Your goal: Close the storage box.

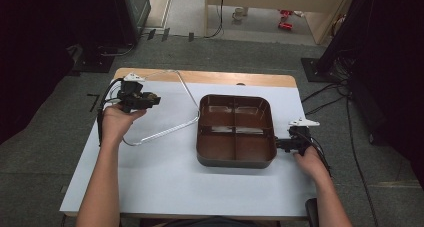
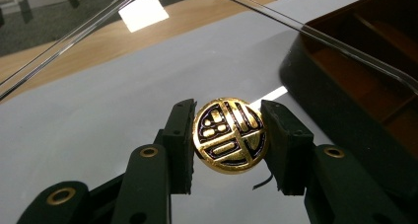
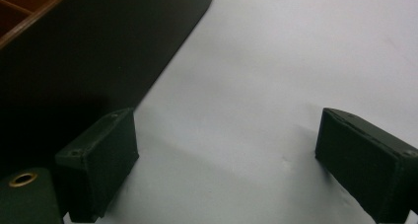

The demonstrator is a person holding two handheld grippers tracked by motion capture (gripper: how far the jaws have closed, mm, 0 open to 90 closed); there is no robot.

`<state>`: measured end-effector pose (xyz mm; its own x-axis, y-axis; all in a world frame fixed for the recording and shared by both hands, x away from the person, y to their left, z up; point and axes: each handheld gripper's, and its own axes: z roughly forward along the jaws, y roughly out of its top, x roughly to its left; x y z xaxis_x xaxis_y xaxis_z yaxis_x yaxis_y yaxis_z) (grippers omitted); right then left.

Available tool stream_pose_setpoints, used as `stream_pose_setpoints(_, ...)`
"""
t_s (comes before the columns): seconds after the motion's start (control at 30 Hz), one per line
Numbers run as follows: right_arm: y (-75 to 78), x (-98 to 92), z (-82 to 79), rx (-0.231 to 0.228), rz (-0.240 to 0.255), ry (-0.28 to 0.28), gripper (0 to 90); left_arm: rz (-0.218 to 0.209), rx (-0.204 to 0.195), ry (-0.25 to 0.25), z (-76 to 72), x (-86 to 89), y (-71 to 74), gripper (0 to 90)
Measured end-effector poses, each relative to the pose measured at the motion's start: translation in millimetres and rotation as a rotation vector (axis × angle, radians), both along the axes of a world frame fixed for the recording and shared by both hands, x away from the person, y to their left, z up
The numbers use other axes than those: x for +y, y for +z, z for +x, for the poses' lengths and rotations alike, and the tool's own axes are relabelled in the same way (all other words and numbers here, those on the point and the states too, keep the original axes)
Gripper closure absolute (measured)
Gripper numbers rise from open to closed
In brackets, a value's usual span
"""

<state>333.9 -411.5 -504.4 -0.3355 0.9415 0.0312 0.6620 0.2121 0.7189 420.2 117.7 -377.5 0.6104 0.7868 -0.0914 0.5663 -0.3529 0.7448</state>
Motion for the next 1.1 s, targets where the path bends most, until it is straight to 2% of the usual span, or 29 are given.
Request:
stream_pose_setpoints(0.03,0.0,0.0,0.0,0.001,0.000,0.001,8.5,-0.012,-0.014,-0.016,-2.8,-7.3,4.7,59.5)
stream_pose_setpoints(0.07,0.0,0.0,0.0,0.000,0.000,0.000,8.5,-0.012,-0.014,-0.016,-2.8,-7.3,4.7,59.5)
stream_pose_setpoints(0.1,0.0,0.1,0.0,0.000,0.001,-0.001,8.5,-0.022,-0.019,-0.037,-5.3,-15.4,7.7,59.5)
stream_pose_setpoints(0.13,0.0,0.1,0.0,0.000,0.001,-0.001,8.5,-0.022,-0.019,-0.037,-5.3,-15.4,7.7,59.5)
stream_pose_setpoints(0.17,0.0,-0.1,0.0,0.000,-0.001,0.002,8.5,-0.036,-0.021,-0.062,-6.8,-23.1,8.9,59.5)
stream_pose_setpoints(0.23,0.0,0.1,-0.1,0.002,0.001,-0.001,8.5,-0.043,-0.025,-0.079,-8.1,-29.5,10.0,59.5)
stream_pose_setpoints(0.37,-0.1,-0.1,0.1,0.000,0.000,0.001,8.5,-0.031,-0.056,-0.138,-15.3,-55.6,14.6,59.5)
stream_pose_setpoints(0.53,-0.1,0.0,0.0,0.000,0.001,-0.001,8.5,-0.044,-0.065,-0.216,-19.4,-79.6,15.6,59.5)
stream_pose_setpoints(0.57,-0.1,0.1,0.0,0.001,0.002,-0.001,8.5,-0.046,-0.065,-0.235,-19.4,-89.9,13.5,59.5)
stream_pose_setpoints(0.6,-0.1,0.1,0.0,0.001,0.002,-0.001,8.5,-0.046,-0.065,-0.235,-19.4,-89.9,13.5,59.6)
stream_pose_setpoints(0.67,-0.1,0.1,0.0,0.000,0.002,-0.001,8.5,-0.059,-0.053,-0.261,-19.2,-100.2,12.4,59.5)
stream_pose_setpoints(0.7,0.0,0.1,0.0,0.001,0.002,-0.001,8.5,-0.074,-0.046,-0.291,-19.3,-110.3,11.5,59.5)
stream_pose_setpoints(0.73,0.0,0.1,0.0,0.001,0.002,-0.001,8.5,-0.074,-0.046,-0.291,-19.3,-110.3,11.5,59.5)
stream_pose_setpoints(0.77,0.0,0.1,0.0,0.001,0.002,-0.001,8.5,-0.077,-0.041,-0.309,-19.5,-118.1,10.7,59.5)
stream_pose_setpoints(0.93,-0.1,0.0,0.0,0.001,0.001,0.001,8.5,-0.028,-0.027,-0.350,-19.1,-150.8,4.4,59.5)
stream_pose_setpoints(1.1,-0.1,0.0,0.0,0.000,0.001,0.000,8.5,-0.026,-0.013,-0.407,-22.4,-178.2,-1.4,59.5)
